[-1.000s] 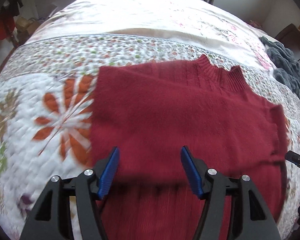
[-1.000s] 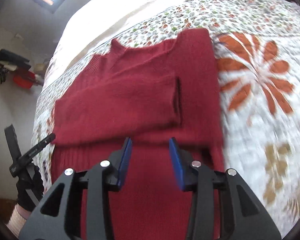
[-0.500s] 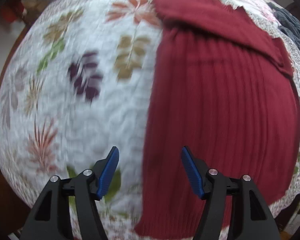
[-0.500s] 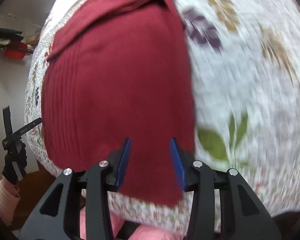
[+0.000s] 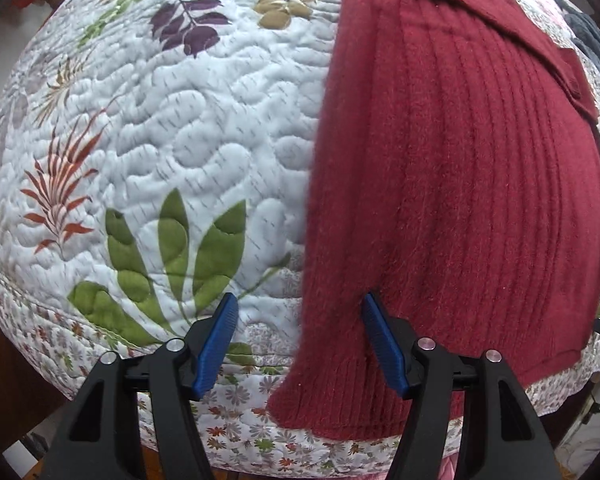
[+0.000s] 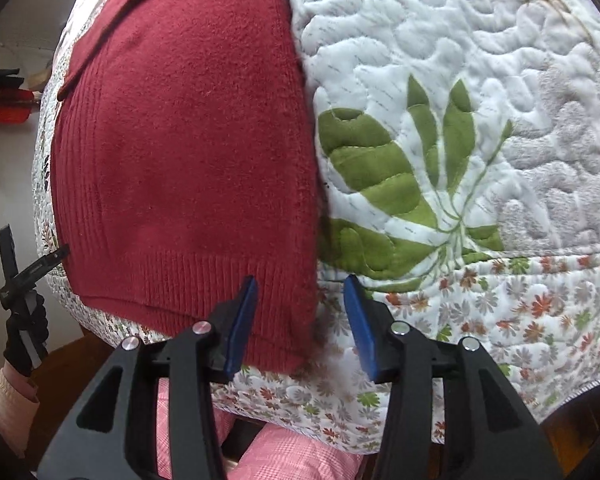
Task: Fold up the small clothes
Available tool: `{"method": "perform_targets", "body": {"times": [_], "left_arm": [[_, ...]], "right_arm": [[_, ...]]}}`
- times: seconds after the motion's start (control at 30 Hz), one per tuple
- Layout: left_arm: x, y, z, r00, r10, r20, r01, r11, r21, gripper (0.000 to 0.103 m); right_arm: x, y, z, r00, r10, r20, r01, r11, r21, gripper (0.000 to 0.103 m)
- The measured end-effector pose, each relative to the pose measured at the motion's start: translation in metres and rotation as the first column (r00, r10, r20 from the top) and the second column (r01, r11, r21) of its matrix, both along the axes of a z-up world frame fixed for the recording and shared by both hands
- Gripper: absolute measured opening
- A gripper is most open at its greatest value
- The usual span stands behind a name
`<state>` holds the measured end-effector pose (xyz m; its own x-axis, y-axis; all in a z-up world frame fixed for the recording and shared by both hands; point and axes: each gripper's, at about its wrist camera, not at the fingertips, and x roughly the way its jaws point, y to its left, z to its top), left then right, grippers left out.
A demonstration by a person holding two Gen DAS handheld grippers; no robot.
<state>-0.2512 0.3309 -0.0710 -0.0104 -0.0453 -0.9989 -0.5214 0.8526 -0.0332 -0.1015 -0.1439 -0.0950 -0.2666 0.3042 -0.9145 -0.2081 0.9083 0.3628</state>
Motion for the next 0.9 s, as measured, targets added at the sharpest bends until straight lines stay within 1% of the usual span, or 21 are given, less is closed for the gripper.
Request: {"method": "perform_targets", "body": {"times": [0.1, 0.13, 0.17, 0.23, 0.27, 0.33, 0.37, 0.4, 0.43, 0.47, 0.5, 0.53, 0.6, 0.7, 0.77, 0.83, 0.87, 0.9], "left_arm": [[-0.002, -0.004, -0.004, 1.000, 0.002, -0.001, -0.002, 1.000, -0.029, 0.065], [-0.006, -0.015, -0.010, 1.000, 0.015, -0.002, -0.015, 0.998, -0.058, 0.065], [-0.007, -0.017, -0.013, 0.999, 0.032, -0.001, -0.032, 0.996, -0.088, 0.065], [-0.011, -0.020, -0.015, 0.999, 0.053, 0.006, -0.052, 0.991, -0.124, 0.065], [-0.014, -0.019, -0.016, 0.998, 0.066, 0.009, -0.064, 0.988, -0.142, 0.065], [-0.023, -0.020, -0.018, 0.994, 0.105, 0.016, -0.101, 0.978, -0.182, 0.064], [-0.025, -0.020, -0.019, 0.995, 0.103, 0.012, -0.099, 0.979, -0.177, 0.060], [-0.026, -0.021, -0.019, 0.995, 0.096, 0.007, -0.094, 0.982, -0.166, 0.054], [-0.028, -0.021, -0.019, 0.995, 0.095, 0.005, -0.093, 0.982, -0.163, 0.050], [-0.029, -0.020, -0.018, 0.995, 0.103, 0.007, -0.100, 0.980, -0.170, 0.037], [-0.031, -0.008, -0.018, 0.994, 0.110, 0.010, -0.106, 0.976, -0.189, 0.019], [-0.031, -0.003, -0.016, 0.992, 0.127, 0.014, -0.120, 0.965, -0.231, 0.010], [-0.030, -0.006, -0.012, 0.991, 0.129, 0.023, -0.120, 0.963, -0.239, 0.008], [-0.029, -0.006, -0.006, 0.989, 0.138, 0.058, -0.116, 0.953, -0.280, 0.007], [-0.027, -0.003, 0.005, 0.981, 0.167, 0.097, -0.128, 0.939, -0.320, 0.007], [-0.024, 0.004, 0.015, 0.972, 0.191, 0.137, -0.134, 0.930, -0.343, 0.007], [-0.012, 0.012, 0.018, 0.969, 0.197, 0.150, -0.135, 0.928, -0.348, 0.007], [-0.010, 0.015, 0.022, 0.965, 0.203, 0.168, -0.134, 0.926, -0.352, 0.007]], "right_arm": [[-0.005, 0.007, -0.006, 1.000, 0.018, -0.013, -0.018, 1.000, 0.023, 0.045], [-0.007, 0.009, -0.008, 1.000, 0.022, -0.019, -0.021, 0.999, 0.033, 0.044], [-0.009, 0.012, -0.011, 0.999, 0.024, -0.037, -0.022, 0.998, 0.061, 0.041], [-0.015, 0.018, -0.017, 0.996, 0.029, -0.081, -0.020, 0.994, 0.105, 0.040], [-0.018, 0.021, -0.021, 0.995, 0.040, -0.092, -0.030, 0.994, 0.103, 0.039], [-0.021, 0.026, -0.023, 0.995, 0.060, -0.079, -0.052, 0.994, 0.096, 0.037], [-0.021, 0.028, -0.023, 0.995, 0.062, -0.078, -0.054, 0.994, 0.099, 0.029], [-0.021, 0.029, -0.023, 0.995, 0.059, -0.083, -0.050, 0.993, 0.107, 0.018], [-0.021, 0.029, -0.023, 0.995, 0.053, -0.088, -0.043, 0.993, 0.113, 0.014], [-0.019, 0.029, -0.023, 0.995, 0.050, -0.088, -0.040, 0.993, 0.114, 0.008], [-0.019, 0.030, -0.024, 0.995, 0.052, -0.088, -0.041, 0.993, 0.113, 0.006], [-0.016, 0.031, -0.023, 0.994, 0.052, -0.091, -0.041, 0.991, 0.124, 0.006], [-0.013, 0.030, -0.018, 0.994, 0.050, -0.096, -0.035, 0.987, 0.159, 0.006], [-0.005, 0.032, -0.002, 0.994, 0.034, -0.106, -0.007, 0.969, 0.246, 0.005], [0.004, 0.032, 0.010, 0.994, 0.004, -0.114, 0.032, 0.949, 0.313, 0.005], [0.015, 0.033, 0.021, 0.993, -0.032, -0.117, 0.074, 0.925, 0.373, 0.005], [0.021, 0.033, 0.025, 0.992, -0.047, -0.117, 0.090, 0.914, 0.395, 0.005], [0.026, 0.033, 0.028, 0.991, -0.061, -0.117, 0.104, 0.905, 0.413, 0.005]]}}
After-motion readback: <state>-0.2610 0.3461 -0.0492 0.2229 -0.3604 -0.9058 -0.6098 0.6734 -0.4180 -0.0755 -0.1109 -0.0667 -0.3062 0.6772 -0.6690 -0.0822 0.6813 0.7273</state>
